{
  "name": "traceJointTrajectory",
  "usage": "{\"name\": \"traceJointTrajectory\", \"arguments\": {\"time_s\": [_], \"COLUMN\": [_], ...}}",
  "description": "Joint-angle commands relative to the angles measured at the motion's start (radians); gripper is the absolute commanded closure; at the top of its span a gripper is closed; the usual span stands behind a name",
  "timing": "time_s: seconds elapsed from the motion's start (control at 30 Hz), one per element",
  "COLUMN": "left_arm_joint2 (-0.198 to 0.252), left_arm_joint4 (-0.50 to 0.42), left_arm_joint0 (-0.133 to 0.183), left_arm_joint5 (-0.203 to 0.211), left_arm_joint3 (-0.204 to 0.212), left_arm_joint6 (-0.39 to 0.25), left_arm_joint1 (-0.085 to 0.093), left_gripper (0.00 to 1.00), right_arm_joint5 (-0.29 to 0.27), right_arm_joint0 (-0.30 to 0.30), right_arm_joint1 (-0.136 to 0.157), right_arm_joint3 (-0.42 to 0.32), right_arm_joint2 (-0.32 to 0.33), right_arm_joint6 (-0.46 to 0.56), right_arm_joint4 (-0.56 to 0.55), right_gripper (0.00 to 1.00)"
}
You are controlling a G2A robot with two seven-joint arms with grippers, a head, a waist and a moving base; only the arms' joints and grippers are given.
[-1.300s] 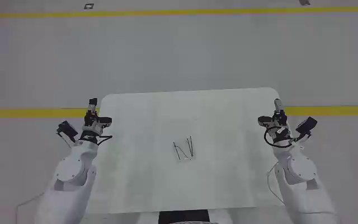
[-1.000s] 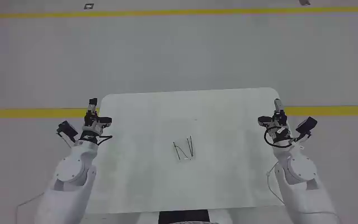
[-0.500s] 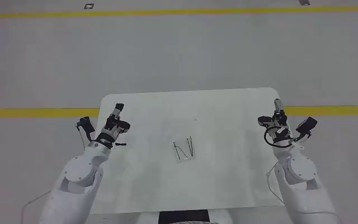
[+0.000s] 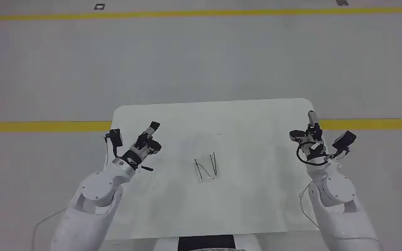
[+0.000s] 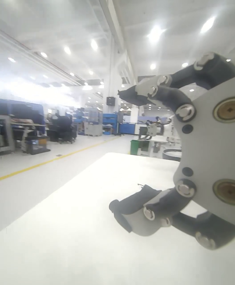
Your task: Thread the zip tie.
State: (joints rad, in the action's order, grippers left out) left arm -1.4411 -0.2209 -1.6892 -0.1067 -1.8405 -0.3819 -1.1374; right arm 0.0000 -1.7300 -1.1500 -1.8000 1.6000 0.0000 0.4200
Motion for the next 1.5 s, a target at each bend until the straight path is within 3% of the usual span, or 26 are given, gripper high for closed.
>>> {"name": "traceJointTrajectory", "arguments": {"time_s": [0.0,0.03,0.07,0.43,0.7,0.93,0.97,1.37,1.47], "left_arm_joint2": [0.032,0.050,0.064,0.072,0.149,0.255,0.263,0.270,0.295], "left_arm_joint4": [0.047,0.101,0.129,0.138,0.189,0.315,0.360,0.365,0.372], "left_arm_joint0": [0.013,0.023,0.028,0.031,0.077,0.127,0.134,0.136,0.163], "left_arm_joint5": [-0.068,-0.111,-0.127,-0.128,-0.128,-0.175,-0.179,-0.175,-0.180], "left_arm_joint3": [0.015,0.027,0.034,0.033,-0.015,-0.027,-0.026,-0.022,-0.013], "left_arm_joint6": [-0.044,-0.036,-0.014,-0.012,-0.146,-0.300,-0.308,-0.298,-0.333], "left_arm_joint1": [0.003,0.004,0.004,0.003,0.008,0.016,0.019,0.019,0.019], "left_gripper": [0.00,0.00,0.00,0.00,0.00,0.00,0.00,0.00,0.00], "right_arm_joint5": [0.000,0.000,0.000,0.000,0.000,0.000,0.000,0.000,0.000], "right_arm_joint0": [0.000,0.000,0.000,0.000,0.000,0.000,0.000,0.000,0.000], "right_arm_joint1": [0.000,0.000,0.000,0.000,0.000,0.000,0.000,0.000,0.000], "right_arm_joint3": [0.000,0.000,0.000,0.000,0.000,0.000,0.000,0.000,0.000], "right_arm_joint2": [0.000,0.000,0.000,0.000,0.000,0.000,0.000,0.000,0.000], "right_arm_joint6": [0.000,0.000,0.000,0.000,0.000,0.000,0.000,0.000,0.000], "right_arm_joint4": [0.000,0.000,0.000,0.000,0.000,0.000,0.000,0.000,0.000], "right_gripper": [0.00,0.00,0.00,0.00,0.00,0.00,0.00,0.00,0.00]}}
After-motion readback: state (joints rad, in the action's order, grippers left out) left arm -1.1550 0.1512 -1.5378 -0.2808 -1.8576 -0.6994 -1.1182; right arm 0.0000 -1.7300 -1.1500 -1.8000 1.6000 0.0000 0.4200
